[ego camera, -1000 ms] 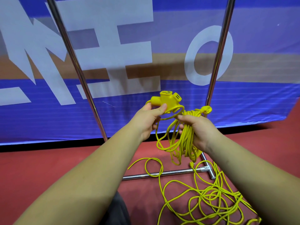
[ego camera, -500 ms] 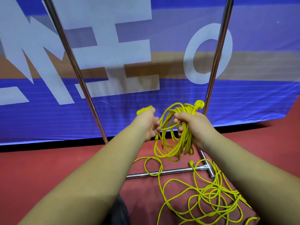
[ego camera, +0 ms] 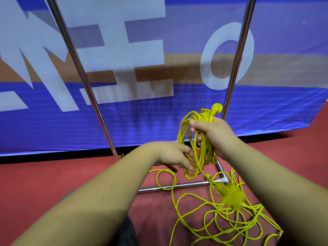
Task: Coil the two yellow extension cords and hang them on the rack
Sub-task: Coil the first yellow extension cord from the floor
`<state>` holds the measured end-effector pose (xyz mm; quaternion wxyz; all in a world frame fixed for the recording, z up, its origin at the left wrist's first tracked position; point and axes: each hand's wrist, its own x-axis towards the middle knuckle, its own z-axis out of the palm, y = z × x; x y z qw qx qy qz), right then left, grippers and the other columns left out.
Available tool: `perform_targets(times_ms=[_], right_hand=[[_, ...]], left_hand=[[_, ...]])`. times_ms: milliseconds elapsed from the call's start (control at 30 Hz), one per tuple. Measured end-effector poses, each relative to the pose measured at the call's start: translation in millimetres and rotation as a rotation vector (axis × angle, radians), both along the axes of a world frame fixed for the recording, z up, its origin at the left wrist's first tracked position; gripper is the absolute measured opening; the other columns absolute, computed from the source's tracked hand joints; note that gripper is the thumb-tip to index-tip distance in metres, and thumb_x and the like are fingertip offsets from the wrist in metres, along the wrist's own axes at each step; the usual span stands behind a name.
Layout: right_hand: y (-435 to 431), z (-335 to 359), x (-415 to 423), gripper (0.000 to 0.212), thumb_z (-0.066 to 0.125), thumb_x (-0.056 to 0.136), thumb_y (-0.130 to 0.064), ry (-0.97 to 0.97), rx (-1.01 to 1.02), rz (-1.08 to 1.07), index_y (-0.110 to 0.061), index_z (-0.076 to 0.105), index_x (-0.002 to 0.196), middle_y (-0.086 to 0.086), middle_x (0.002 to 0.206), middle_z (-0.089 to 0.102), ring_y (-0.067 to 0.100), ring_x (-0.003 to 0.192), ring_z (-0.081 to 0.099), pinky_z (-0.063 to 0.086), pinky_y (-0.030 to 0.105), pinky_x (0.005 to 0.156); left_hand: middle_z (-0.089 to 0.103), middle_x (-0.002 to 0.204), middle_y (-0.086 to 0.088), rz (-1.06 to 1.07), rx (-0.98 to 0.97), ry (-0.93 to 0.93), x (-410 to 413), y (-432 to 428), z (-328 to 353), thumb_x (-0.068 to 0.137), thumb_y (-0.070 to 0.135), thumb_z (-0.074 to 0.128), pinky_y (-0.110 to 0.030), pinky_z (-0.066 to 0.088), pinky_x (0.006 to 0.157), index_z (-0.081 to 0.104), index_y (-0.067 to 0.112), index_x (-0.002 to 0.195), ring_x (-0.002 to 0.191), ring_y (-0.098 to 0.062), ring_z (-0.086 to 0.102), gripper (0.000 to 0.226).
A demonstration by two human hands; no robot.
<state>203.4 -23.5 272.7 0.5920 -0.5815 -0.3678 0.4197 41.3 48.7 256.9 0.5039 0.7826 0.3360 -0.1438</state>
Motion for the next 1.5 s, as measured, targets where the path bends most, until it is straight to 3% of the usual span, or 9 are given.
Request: perform_targets(times_ms=[200, 467, 633, 800, 900, 1000, 1233, 1367, 1500], right_hand=[[0.7, 4.8, 9.2, 0.025, 0.076, 0.098, -0.024, -0.008, 0.068, -0.035, -0.005, 0.069, 0.084, 0.006, 0.063, 0.061, 0.020, 0.050, 0.049, 0.049, 0.031, 0.051], [4.1, 9.2, 27.3, 0.032, 0.072, 0.101, -0.034, 0.102, 0.063, -0.121, -0.002, 0.074, 0.096, 0.000, 0.061, 0.064, 0.018, 0.054, 0.053, 0.051, 0.031, 0.054], [4.3, 8.0, 29.5, 0.030, 0.078, 0.096, -0.036, 0.234, 0.007, -0.190, -0.011, 0.074, 0.081, 0.006, 0.071, 0.070, 0.017, 0.055, 0.060, 0.053, 0.031, 0.056], [6.7, 8.1, 31.0, 0.029, 0.078, 0.097, -0.031, 0.324, -0.053, -0.189, -0.014, 0.068, 0.076, 0.001, 0.068, 0.066, 0.011, 0.053, 0.061, 0.052, 0.029, 0.052], [7.3, 14.1, 29.9, 0.027, 0.072, 0.101, -0.024, 0.380, -0.080, -0.177, -0.012, 0.065, 0.077, -0.001, 0.062, 0.063, 0.010, 0.051, 0.064, 0.056, 0.028, 0.052], [7.5, 22.7, 29.5, 0.025, 0.067, 0.103, -0.018, 0.425, -0.052, -0.170, -0.013, 0.061, 0.079, -0.003, 0.060, 0.059, 0.011, 0.047, 0.058, 0.056, 0.027, 0.050], [4.5, 30.7, 29.0, 0.023, 0.067, 0.101, -0.021, 0.385, -0.082, -0.057, -0.017, 0.062, 0.078, -0.002, 0.066, 0.052, 0.012, 0.047, 0.049, 0.046, 0.027, 0.049], [-0.1, 35.5, 26.2, 0.018, 0.063, 0.103, -0.019, 0.364, -0.089, 0.002, -0.019, 0.060, 0.085, -0.003, 0.065, 0.050, 0.011, 0.045, 0.046, 0.043, 0.026, 0.047], [-6.8, 41.9, 25.2, 0.019, 0.063, 0.102, -0.016, 0.327, -0.127, 0.079, -0.018, 0.057, 0.084, -0.003, 0.064, 0.048, 0.011, 0.045, 0.043, 0.042, 0.026, 0.046]], left_hand=[[0.067, 0.074, -0.002, 0.106, 0.247, -0.202, 14.7, -6.1, -5.1, 0.094, 0.037, 0.075, -0.031, 0.053, 0.075, 0.073, 0.009, 0.081, 0.070, -0.013, 0.058, 0.031], [0.067, 0.079, -0.007, 0.165, 0.685, -0.289, 15.6, -9.1, 7.2, 0.104, 0.026, 0.058, -0.037, 0.050, 0.069, 0.069, 0.012, 0.093, 0.069, -0.021, 0.058, 0.021], [0.068, 0.079, -0.001, 0.040, 0.448, -0.355, 9.8, -15.5, 15.4, 0.109, 0.022, 0.053, -0.032, 0.057, 0.071, 0.071, 0.021, 0.118, 0.068, -0.014, 0.062, 0.020], [0.074, 0.081, 0.006, -0.080, 0.399, -0.320, 4.7, -19.4, 19.8, 0.106, 0.025, 0.060, -0.024, 0.054, 0.066, 0.069, 0.016, 0.111, 0.061, -0.006, 0.062, 0.014], [0.080, 0.087, 0.004, -0.010, 0.342, -0.295, 4.9, -20.7, 20.7, 0.096, 0.033, 0.074, -0.028, 0.055, 0.065, 0.057, 0.017, 0.116, 0.059, -0.008, 0.064, 0.031], [0.081, 0.088, 0.002, -0.034, 0.310, -0.187, -0.4, -19.6, 18.3, 0.087, 0.035, 0.084, -0.038, 0.057, 0.078, 0.051, 0.018, 0.101, 0.073, -0.016, 0.073, 0.040], [0.077, 0.111, -0.012, -0.130, 0.111, -0.067, -18.8, -4.6, 3.6, 0.087, 0.023, 0.082, -0.052, 0.052, 0.106, 0.068, 0.022, 0.098, 0.108, -0.029, 0.073, 0.018], [0.073, 0.097, 0.005, -0.166, 0.391, 0.034, -16.0, -2.6, 12.5, 0.094, 0.032, 0.077, -0.031, 0.052, 0.089, 0.077, 0.023, 0.106, 0.091, -0.013, 0.066, 0.015], [0.068, 0.121, -0.004, -0.184, 0.832, 0.329, -18.6, 0.1, 18.7, 0.094, 0.055, 0.067, -0.042, 0.055, 0.094, 0.069, 0.016, 0.122, 0.113, -0.028, 0.064, 0.047]])
